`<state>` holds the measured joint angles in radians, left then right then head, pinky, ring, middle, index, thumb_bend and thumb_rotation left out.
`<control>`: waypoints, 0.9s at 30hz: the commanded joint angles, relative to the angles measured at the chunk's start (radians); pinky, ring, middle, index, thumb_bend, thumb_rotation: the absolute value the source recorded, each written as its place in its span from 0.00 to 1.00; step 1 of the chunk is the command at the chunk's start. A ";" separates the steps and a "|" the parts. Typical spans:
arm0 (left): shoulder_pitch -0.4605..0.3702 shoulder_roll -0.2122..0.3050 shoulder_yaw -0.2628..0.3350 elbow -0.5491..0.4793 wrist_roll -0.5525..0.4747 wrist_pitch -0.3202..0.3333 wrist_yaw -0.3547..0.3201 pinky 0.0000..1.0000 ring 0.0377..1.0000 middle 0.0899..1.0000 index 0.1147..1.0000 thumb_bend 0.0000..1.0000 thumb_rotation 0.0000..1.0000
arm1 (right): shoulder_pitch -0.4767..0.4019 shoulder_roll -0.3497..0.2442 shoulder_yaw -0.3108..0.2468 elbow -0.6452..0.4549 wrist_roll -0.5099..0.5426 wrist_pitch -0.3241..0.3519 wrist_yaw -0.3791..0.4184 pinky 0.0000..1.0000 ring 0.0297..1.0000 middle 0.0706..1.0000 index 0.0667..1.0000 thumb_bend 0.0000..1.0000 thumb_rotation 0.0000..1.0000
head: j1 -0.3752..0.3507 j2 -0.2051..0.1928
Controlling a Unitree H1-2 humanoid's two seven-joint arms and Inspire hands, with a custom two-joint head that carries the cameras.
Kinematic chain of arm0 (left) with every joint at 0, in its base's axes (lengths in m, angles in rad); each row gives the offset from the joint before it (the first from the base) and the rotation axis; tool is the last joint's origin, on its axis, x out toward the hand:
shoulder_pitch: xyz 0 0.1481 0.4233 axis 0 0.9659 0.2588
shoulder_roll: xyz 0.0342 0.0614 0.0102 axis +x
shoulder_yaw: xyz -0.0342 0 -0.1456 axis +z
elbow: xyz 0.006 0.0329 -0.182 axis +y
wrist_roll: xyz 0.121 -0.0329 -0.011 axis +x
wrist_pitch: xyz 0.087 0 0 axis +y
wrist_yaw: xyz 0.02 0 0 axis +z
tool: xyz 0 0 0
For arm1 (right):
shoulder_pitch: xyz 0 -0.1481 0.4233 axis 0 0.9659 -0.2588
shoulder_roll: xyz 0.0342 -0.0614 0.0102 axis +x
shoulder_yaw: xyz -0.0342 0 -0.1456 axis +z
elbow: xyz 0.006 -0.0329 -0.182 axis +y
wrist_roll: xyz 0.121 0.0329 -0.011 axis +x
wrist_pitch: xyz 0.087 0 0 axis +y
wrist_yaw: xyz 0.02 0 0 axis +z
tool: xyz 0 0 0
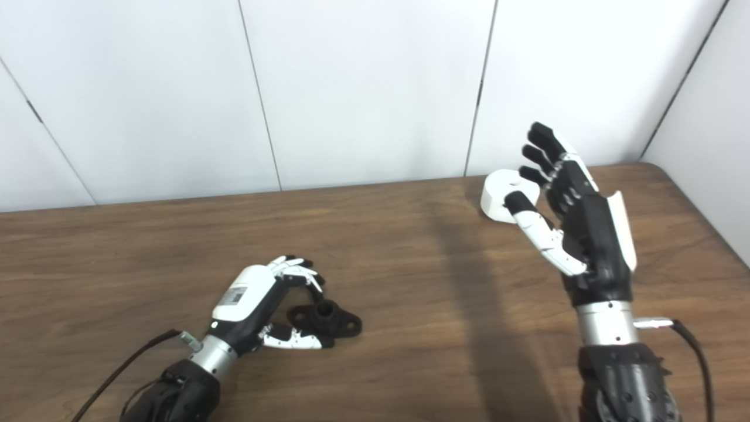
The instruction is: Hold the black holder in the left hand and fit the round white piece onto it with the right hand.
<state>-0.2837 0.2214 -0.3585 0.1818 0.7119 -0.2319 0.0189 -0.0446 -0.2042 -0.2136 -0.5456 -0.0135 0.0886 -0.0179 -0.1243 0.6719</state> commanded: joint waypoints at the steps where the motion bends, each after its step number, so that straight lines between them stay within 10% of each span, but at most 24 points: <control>1: -0.019 -0.004 0.008 -0.010 0.007 -0.014 0.034 0.93 0.86 0.69 0.42 0.52 0.06 | -0.019 -0.026 -0.018 -0.042 -0.038 -0.030 -0.013 0.77 0.86 0.89 0.86 0.44 0.39 | -0.007 -0.002; 15: -0.004 -0.015 -0.003 0.014 0.000 -0.052 0.062 0.92 0.84 0.68 0.41 0.52 0.06 | -0.053 -0.139 -0.114 0.215 -0.193 -0.180 -0.088 0.76 0.84 0.83 0.79 0.61 0.15 | -0.067 -0.032; 27: 0.029 -0.016 -0.004 -0.002 -0.030 -0.079 0.045 0.94 0.85 0.69 0.41 0.52 0.05 | -0.200 -0.183 -0.077 0.400 -0.286 -0.139 -0.110 0.78 0.85 0.85 0.81 0.66 0.16 | -0.105 -0.041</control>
<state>-0.2656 0.2052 -0.3631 0.1938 0.6975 -0.2878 0.0469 -0.2104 -0.3481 -0.2879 -0.1455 -0.2840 -0.0330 -0.1141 -0.2301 0.6305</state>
